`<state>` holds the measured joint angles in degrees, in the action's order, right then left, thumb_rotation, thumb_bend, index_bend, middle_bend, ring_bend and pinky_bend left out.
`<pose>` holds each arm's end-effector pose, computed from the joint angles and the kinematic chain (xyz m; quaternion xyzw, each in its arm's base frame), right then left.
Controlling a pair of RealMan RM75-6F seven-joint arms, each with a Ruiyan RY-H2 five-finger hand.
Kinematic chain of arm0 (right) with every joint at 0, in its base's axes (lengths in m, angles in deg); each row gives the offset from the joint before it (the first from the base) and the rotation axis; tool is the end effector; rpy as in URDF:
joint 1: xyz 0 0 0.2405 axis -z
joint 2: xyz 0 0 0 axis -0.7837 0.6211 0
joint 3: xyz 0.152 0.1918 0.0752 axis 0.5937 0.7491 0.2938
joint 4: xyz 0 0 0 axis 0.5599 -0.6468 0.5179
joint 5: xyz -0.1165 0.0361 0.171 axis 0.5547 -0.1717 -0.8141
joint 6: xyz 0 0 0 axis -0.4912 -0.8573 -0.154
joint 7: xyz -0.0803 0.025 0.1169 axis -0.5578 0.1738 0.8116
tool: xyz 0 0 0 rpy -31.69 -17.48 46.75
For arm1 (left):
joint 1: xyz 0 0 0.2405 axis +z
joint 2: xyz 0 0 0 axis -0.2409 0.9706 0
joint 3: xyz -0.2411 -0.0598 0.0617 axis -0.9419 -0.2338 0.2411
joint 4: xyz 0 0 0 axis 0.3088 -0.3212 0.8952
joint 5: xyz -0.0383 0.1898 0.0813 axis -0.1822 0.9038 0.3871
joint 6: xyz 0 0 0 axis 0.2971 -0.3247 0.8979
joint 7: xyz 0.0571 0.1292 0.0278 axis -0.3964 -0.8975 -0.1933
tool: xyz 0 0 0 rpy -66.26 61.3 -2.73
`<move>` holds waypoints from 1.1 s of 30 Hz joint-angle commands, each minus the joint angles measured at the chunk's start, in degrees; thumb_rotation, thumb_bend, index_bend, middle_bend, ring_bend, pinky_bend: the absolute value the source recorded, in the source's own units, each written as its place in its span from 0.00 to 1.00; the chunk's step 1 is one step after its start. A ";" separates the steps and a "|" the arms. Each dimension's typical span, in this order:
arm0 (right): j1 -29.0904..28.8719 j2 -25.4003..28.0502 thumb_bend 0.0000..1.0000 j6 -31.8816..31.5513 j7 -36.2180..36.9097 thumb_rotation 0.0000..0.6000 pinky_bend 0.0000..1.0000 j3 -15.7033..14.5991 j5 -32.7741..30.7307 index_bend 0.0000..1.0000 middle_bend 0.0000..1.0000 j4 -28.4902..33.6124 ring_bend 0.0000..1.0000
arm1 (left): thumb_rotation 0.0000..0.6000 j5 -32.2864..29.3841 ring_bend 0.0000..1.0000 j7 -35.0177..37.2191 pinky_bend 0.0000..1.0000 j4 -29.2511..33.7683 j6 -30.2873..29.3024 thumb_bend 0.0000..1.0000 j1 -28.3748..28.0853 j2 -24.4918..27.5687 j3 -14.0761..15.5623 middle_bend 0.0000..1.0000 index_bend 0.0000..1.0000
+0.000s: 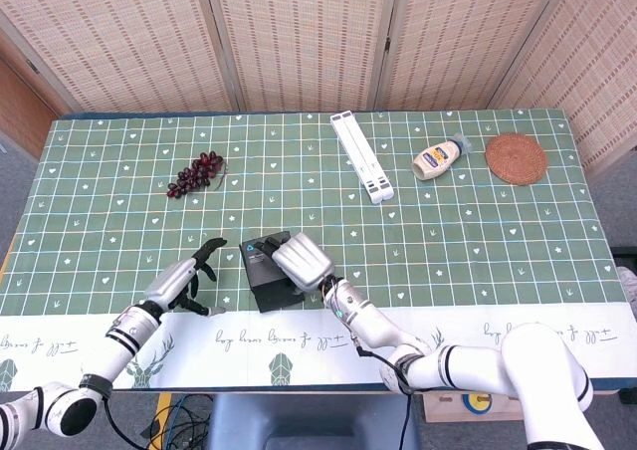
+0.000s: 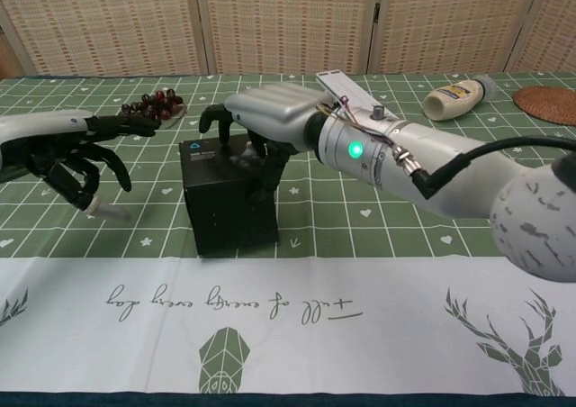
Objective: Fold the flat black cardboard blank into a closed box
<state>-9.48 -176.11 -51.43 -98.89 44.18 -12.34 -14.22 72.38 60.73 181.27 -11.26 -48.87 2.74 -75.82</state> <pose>-0.0179 -0.3527 -0.0902 0.8217 -0.2360 0.4057 0.3234 -0.1944 0.3122 0.0371 -0.6219 -0.6085 -0.4089 0.2752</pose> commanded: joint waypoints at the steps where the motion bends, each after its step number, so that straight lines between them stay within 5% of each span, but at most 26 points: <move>1: -0.05 -1.39 0.19 -1.29 -1.01 1.00 0.69 -1.05 2.57 0.25 0.32 -2.52 0.50 | 1.00 0.65 0.38 1.12 0.64 0.59 -0.68 0.03 0.47 0.86 -0.10 0.00 0.00; 7: 0.06 -2.78 0.30 -3.19 -0.29 1.00 0.71 -1.74 6.97 0.33 0.40 -6.23 0.51 | 1.00 1.77 0.38 2.60 0.64 1.06 -1.55 0.03 0.94 1.90 -0.11 0.00 0.00; 20: 2.64 -0.97 0.30 -7.20 -1.33 1.00 0.71 -1.82 10.71 0.33 0.36 -4.64 0.51 | 1.00 2.81 0.34 2.90 0.62 0.86 -2.66 0.03 1.25 2.56 0.24 0.00 0.00; 27: 10.64 8.07 0.30 -14.49 -0.91 1.00 0.71 -3.30 10.41 0.24 0.32 7.35 0.48 | 1.00 1.92 0.16 -8.31 0.53 -0.16 -9.91 0.03 3.47 1.49 0.84 0.00 0.00; 33: 18.65 22.39 0.30 -18.40 -1.74 1.00 0.62 -7.07 9.26 0.24 0.30 20.74 0.40 | 1.00 1.10 0.13 -23.08 0.48 -1.02 -18.70 0.03 6.57 1.00 1.79 0.00 0.03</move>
<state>4.32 -161.00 -67.00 -100.18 39.61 -2.43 -0.10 74.04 44.45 180.88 -25.24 -44.30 4.14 -74.74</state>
